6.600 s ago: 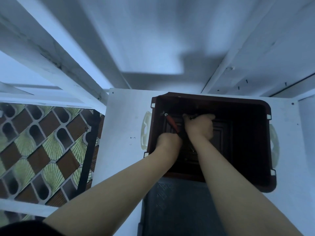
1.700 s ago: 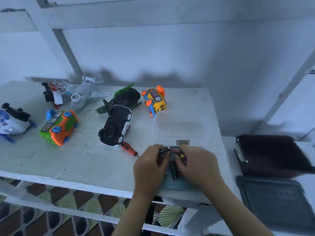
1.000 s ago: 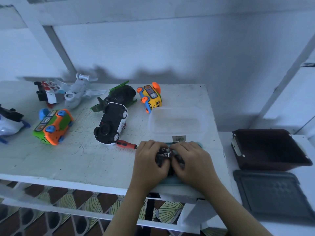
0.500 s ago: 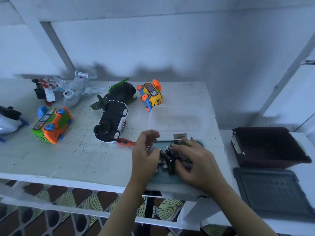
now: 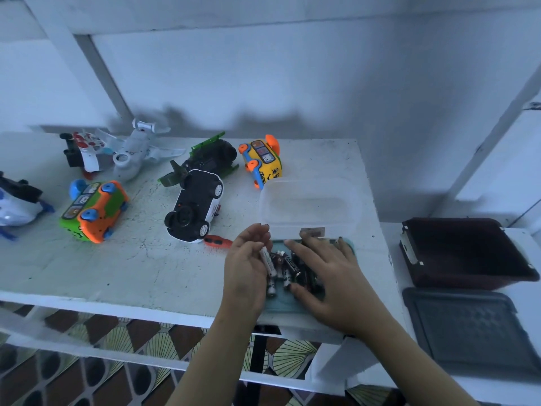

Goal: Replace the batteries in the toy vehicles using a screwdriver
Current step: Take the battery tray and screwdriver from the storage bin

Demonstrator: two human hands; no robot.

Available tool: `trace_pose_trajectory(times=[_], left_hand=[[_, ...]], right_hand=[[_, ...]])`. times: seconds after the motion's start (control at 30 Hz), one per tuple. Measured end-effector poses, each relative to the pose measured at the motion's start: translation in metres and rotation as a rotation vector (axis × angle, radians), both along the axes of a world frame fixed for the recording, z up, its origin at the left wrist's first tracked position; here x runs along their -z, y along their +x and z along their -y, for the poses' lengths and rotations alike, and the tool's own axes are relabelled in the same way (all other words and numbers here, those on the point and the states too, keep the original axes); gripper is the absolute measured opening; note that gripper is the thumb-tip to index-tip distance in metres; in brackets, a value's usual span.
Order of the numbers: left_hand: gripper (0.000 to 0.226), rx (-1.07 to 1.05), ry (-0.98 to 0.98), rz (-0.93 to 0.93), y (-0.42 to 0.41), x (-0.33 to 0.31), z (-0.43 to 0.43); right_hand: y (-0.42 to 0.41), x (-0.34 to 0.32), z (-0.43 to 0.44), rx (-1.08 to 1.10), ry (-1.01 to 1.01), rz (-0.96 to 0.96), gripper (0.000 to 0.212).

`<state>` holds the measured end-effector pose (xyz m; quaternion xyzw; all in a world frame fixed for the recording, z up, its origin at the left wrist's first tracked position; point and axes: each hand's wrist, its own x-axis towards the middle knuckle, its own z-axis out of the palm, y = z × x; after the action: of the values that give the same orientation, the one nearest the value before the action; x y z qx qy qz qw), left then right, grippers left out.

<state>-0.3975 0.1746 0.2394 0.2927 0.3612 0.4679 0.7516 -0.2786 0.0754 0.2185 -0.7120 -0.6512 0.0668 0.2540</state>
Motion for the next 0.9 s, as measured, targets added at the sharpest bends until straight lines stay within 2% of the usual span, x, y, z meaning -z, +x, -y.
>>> trace_pose_trajectory(times=[0.07, 0.2, 0.27, 0.43, 0.63, 0.77, 0.9], left_hand=[[0.038, 0.007, 0.087, -0.088, 0.001, 0.005, 0.004], [0.058, 0.071, 0.600, -0.503, -0.005, 0.018, 0.008], [0.063, 0.131, 0.724, -0.612, -0.008, 0.024, 0.007], [0.057, 0.085, 0.702, -0.603, -0.011, 0.028, 0.006], [0.044, -0.043, 0.506, -0.424, -0.006, 0.018, 0.009], [0.038, -0.051, 0.461, -0.415, -0.011, 0.018, 0.005], [0.036, -0.049, 0.449, -0.429, -0.014, 0.020, 0.007]], right_hand=[[-0.003, 0.000, -0.001, -0.009, 0.006, 0.045, 0.062], [-0.005, 0.001, -0.002, 0.006, 0.020, 0.071, 0.060], [-0.004, 0.001, -0.003, 0.038, 0.037, 0.067, 0.059], [0.001, 0.002, 0.001, 0.106, 0.022, 0.016, 0.058], [0.003, 0.004, 0.006, 0.120, -0.069, -0.041, 0.064], [-0.002, 0.003, 0.012, 0.133, -0.178, 0.036, 0.078], [-0.006, 0.003, 0.017, 0.115, -0.193, 0.112, 0.084]])
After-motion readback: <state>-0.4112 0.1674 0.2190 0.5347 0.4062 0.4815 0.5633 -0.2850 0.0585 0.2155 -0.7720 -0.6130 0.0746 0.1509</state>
